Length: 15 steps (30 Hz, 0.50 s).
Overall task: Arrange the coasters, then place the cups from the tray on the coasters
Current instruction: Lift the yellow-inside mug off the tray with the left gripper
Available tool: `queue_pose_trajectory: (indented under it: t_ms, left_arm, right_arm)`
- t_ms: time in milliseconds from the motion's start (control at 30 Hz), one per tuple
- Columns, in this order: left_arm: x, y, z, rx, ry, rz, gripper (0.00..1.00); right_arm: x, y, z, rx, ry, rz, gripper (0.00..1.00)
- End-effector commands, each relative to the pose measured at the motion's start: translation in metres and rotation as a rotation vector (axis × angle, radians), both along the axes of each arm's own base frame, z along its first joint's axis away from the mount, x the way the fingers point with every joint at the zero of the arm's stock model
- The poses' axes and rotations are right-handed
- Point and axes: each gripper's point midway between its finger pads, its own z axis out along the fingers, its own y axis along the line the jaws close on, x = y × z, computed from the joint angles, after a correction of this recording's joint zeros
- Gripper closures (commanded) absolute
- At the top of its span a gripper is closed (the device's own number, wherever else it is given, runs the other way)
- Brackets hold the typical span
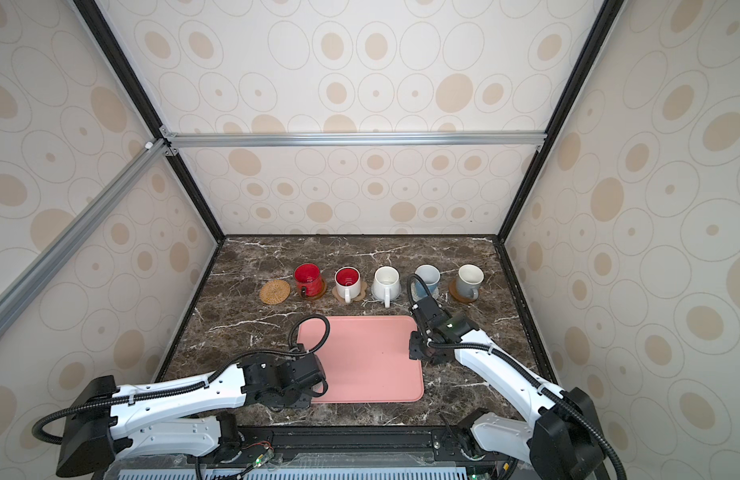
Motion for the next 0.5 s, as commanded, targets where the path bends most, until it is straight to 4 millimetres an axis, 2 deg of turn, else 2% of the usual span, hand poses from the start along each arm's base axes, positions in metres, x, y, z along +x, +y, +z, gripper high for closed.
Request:
queue_pose_trajectory:
  t_ms: [0,133,300,467]
  left_arm:
    - [0.013,-0.002,0.011,-0.005,-0.056,0.01,0.78]
    - [0.015,-0.003,0.011,-0.01,-0.062,0.017,0.78]
    - [0.022,-0.005,0.015,-0.018,-0.096,0.022,0.86]
    - [0.026,-0.007,0.016,-0.016,-0.116,0.012,0.88]
  right_arm:
    - [-0.007,-0.006,-0.004,-0.014,0.024,-0.017,0.49]
    - [-0.007,-0.006,-0.005,-0.012,0.025,-0.017,0.49]
    - [-0.008,-0.007,-0.005,-0.014,0.025,-0.016,0.49]
    - [-0.008,-0.008,-0.005,-0.017,0.024,-0.019,0.49]
